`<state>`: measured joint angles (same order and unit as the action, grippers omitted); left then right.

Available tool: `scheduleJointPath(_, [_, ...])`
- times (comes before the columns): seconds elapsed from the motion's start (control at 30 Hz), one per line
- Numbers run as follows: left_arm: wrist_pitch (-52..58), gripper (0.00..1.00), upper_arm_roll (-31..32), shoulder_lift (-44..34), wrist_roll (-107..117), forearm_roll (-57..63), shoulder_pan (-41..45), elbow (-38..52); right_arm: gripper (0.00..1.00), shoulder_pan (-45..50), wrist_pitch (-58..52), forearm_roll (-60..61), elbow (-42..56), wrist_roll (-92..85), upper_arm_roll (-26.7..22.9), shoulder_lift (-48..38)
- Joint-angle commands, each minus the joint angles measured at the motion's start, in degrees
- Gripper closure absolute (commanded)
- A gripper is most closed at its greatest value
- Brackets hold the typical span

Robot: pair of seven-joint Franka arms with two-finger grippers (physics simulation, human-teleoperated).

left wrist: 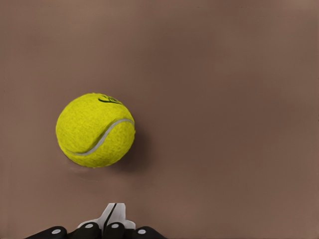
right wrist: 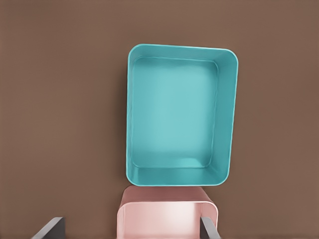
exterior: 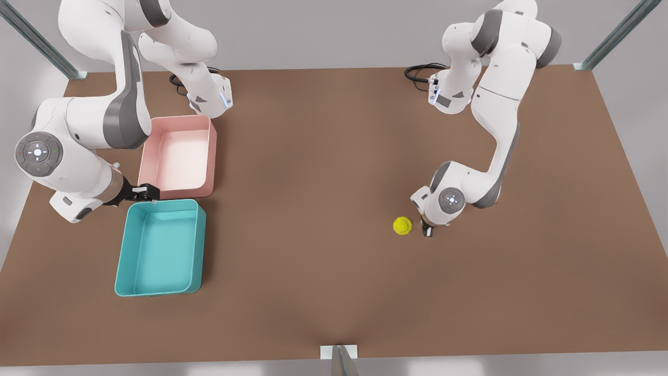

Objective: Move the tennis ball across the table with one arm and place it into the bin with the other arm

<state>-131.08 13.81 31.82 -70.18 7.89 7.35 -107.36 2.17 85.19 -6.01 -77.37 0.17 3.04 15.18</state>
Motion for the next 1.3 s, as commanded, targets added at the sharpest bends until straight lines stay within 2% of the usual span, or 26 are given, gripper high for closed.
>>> scheduleJointPath(0.0, [3.82, 0.79, 0.51, -0.18, 43.99, -9.79, 0.03, 0.84, 0.00, 0.02, -0.02, -0.06, 0.03, 0.01, 0.03, -0.07])
scheduleJointPath(0.03, [4.51, 0.79, 0.34, -2.19, 43.99, -15.08, 0.30, 0.84, 0.00, 0.02, -0.02, -0.06, 0.03, 0.01, 0.03, 0.11])
scheduleJointPath(0.07, [5.92, 0.79, 0.25, -2.11, 43.81, -13.61, 0.21, 0.84, 0.00, 0.02, -0.02, -0.06, 0.03, 0.01, 0.03, 0.20])
scheduleJointPath(0.1, [6.54, 0.78, 0.25, -2.28, 44.08, -6.86, 0.30, 1.02, 0.00, 0.02, -0.02, -0.06, 0.03, 0.01, 0.03, 0.20])
scheduleJointPath(0.13, [15.46, 0.54, -3.59, -3.95, 45.04, -2.54, 0.65, 5.74, 0.00, 0.11, -0.11, -0.14, 0.03, -0.08, 0.12, 0.28])
scheduleJointPath(0.17, [31.38, 0.00, -12.37, -6.40, 46.09, -1.47, 1.18, 12.52, 0.00, 0.29, -0.29, -0.32, -0.23, -0.17, 0.29, 0.37])
scheduleJointPath(0.2, [31.32, 0.00, -18.79, -10.27, 54.03, -7.76, 3.10, 12.44, 0.00, 1.16, -0.55, -0.41, -0.15, -0.08, 0.30, 0.89])
scheduleJointPath(0.23, [34.12, 0.00, -22.78, -15.37, 76.74, -14.31, 4.60, 12.09, 0.00, 2.30, -0.72, -0.50, -0.06, -0.17, 0.56, 1.86])
scheduleJointPath(0.27, [43.27, 0.00, -24.53, -16.52, 70.27, -15.35, 4.60, 13.58, 0.00, 3.98, -0.72, -0.41, -0.06, -0.69, 0.65, 3.62])
scheduleJointPath(0.3, [46.09, 0.00, -25.85, -16.52, 73.95, -17.47, 4.69, 15.43, 0.00, 7.49, -0.46, -0.50, 0.03, 0.09, 0.56, 4.94])
scheduleJointPath(0.37, [48.63, 0.00, -25.77, -17.84, 87.41, -17.47, 5.75, 18.68, 0.00, 13.64, 7.97, -0.23, 0.11, 7.55, 0.56, 9.86])
scheduleJointPath(0.43, [51.45, 0.00, -25.77, -16.26, 83.71, -17.56, 5.57, 22.37, 0.00, 15.58, 16.41, -0.06, -0.50, 9.85, 0.56, 14.43])
scheduleJointPath(0.47, [49.17, 0.00, -25.24, -16.00, 85.65, -15.71, 5.83, 25.62, 0.00, 15.40, 19.57, 0.03, -0.94, 9.85, 0.47, 16.37])
scheduleJointPath(0.67, [48.11, 0.00, -25.15, -15.47, 84.42, -14.39, 6.01, 26.42, 0.00, 13.39, 23.62, -0.50, -2.26, 8.80, 0.12, 18.39])
scheduleJointPath(0.7, [47.32, 0.00, -25.15, -15.47, 84.42, -14.39, 5.92, 26.42, 0.00, 13.12, 23.53, -0.67, -3.31, 5.91, 0.12, 18.21])
scheduleJointPath(0.77, [47.32, 0.00, -25.15, -15.47, 84.51, -14.39, 6.01, 26.33, 0.00, 12.42, 23.62, -1.37, -6.74, -12.99, 0.03, 18.65])
scheduleJointPath(0.83, [47.32, 0.00, -25.15, -15.47, 84.51, -14.39, 6.01, 26.33, 0.00, 12.51, 23.53, -1.73, -7.97, -18.79, 0.21, 19.36])
scheduleJointPath(0.97, [47.32, 0.00, -25.15, -15.47, 84.59, -14.31, 6.36, 26.42, 0.00, 12.51, 23.62, -3.04, -9.90, -42.52, 0.21, 20.67])
scheduleJointPath(1.1, [47.32, 0.00, -25.15, -15.47, 84.68, -14.39, 6.45, 26.42, 0.00, 11.98, 33.20, -4.71, -17.02, -60.71, 0.03, 20.32])
scheduleJointPath(1.27, [47.50, 0.00, -25.15, -15.12, 84.77, -14.39, 6.45, 26.33, 0.00, 12.42, 33.90, -4.89, -18.17, -83.04, 0.56, 21.90])
